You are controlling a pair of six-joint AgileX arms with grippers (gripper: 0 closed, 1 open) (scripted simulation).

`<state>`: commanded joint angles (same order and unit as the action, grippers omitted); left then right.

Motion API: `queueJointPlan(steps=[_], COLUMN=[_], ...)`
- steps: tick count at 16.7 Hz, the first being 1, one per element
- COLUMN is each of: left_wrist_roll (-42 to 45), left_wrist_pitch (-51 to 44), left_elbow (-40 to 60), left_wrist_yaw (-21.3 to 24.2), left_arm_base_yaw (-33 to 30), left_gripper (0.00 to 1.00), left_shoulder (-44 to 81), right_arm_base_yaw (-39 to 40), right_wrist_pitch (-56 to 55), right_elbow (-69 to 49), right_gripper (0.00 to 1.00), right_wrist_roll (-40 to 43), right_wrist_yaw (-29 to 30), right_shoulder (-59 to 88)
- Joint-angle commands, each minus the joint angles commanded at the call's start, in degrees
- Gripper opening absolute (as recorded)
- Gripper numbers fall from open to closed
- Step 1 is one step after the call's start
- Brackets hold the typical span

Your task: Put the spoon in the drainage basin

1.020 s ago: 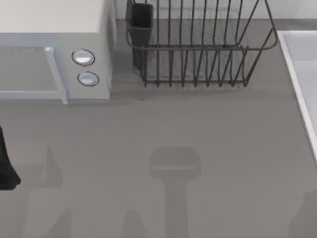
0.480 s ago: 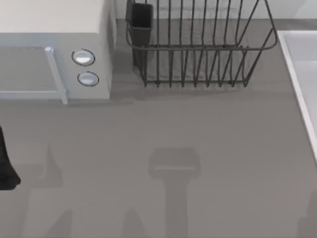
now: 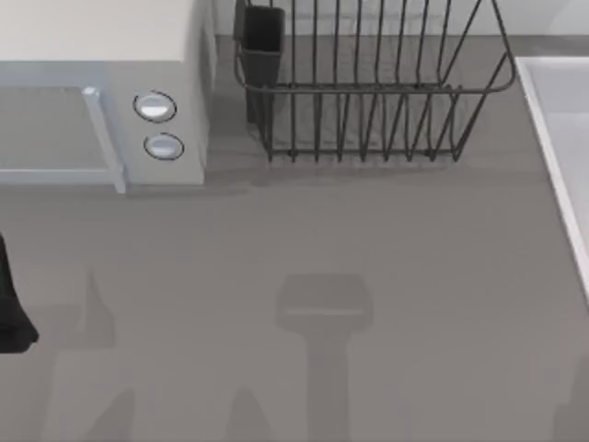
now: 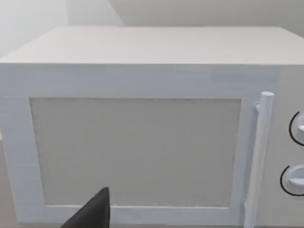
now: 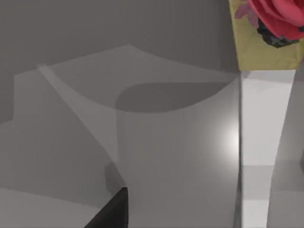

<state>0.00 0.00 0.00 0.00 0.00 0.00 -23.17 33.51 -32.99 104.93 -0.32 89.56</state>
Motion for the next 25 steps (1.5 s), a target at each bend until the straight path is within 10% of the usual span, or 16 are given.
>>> queueJointPlan(steps=[6,13,25], left_wrist_roll=[0.0,0.0,0.0], left_wrist_pitch=[0.0,0.0,0.0], left_elbow=[0.0,0.0,0.0], left_wrist_yaw=[0.0,0.0,0.0], left_arm_base_yaw=[0.0,0.0,0.0], left_gripper=[1.0,1.0,1.0], left_shoulder=[0.0,0.0,0.0], right_arm_base_yaw=[0.0,0.0,0.09], right_wrist_pitch=[0.0,0.0,30.61], right_elbow=[0.0,0.0,-17.34], right_gripper=[0.0,0.0,0.0], right_wrist_roll=[0.0,0.0,-1.97], right_wrist_yaw=[0.0,0.0,1.56], right_shoulder=[0.0,0.0,-12.71])
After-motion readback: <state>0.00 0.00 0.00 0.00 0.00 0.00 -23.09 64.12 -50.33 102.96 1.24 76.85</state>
